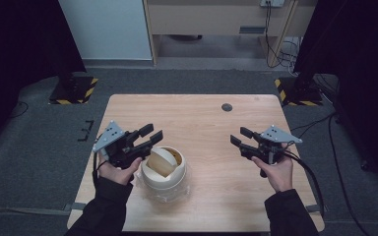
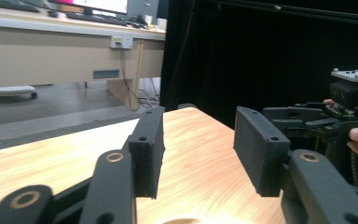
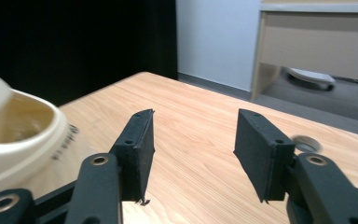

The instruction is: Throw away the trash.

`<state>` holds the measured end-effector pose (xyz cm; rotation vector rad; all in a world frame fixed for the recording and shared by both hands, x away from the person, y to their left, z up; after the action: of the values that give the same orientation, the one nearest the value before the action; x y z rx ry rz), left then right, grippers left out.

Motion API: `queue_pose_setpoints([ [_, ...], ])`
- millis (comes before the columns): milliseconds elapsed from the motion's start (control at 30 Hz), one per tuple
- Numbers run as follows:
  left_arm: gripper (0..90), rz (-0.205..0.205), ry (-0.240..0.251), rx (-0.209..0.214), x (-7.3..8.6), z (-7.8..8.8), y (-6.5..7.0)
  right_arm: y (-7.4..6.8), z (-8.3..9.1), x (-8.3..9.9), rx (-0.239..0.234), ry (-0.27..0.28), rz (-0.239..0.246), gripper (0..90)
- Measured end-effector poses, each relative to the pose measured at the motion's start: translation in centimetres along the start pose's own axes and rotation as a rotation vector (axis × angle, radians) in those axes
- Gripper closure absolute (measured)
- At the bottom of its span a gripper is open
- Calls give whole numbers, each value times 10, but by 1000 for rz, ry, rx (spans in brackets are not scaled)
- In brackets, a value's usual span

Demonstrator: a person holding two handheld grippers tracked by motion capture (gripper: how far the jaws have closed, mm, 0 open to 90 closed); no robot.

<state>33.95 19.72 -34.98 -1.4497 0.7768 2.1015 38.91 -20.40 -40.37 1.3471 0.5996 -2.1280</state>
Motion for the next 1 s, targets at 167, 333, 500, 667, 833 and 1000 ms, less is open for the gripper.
queue_pose_setpoints([
  [167, 451, 14, -11, -59, 17, 22, -18, 14, 5, 13, 57, -30, -22, 398],
  [333, 396, 55, -38, -119, 41, 37, -40, 30, 10, 29, 112, -63, -69, 340],
  [500, 357, 64, -122, -165, 71, 39, -58, 42, 13, 48, 149, -115, -91, 307],
  [667, 297, 66, -209, -223, 102, 38, -76, 53, 18, 65, 179, -134, -131, 277],
  [833, 246, 59, -311, -284, 127, 36, -96, 68, 21, 83, 234, -186, -177, 245],
  [1000, 223, 85, -400, -337, 146, 35, -115, 81, 21, 97, 275, -240, -204, 222],
])
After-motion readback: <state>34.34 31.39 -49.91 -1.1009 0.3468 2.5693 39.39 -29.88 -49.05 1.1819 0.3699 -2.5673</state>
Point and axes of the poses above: each handheld gripper's, and its own axes: z roughly backward along the jaws, x roughly out of its underside, y roughly to its right, the point moved 1 cm from there along -z, roughly forward along the jaws, and after that the axes turned 9 degrees about -y, right-handed, at the moved point
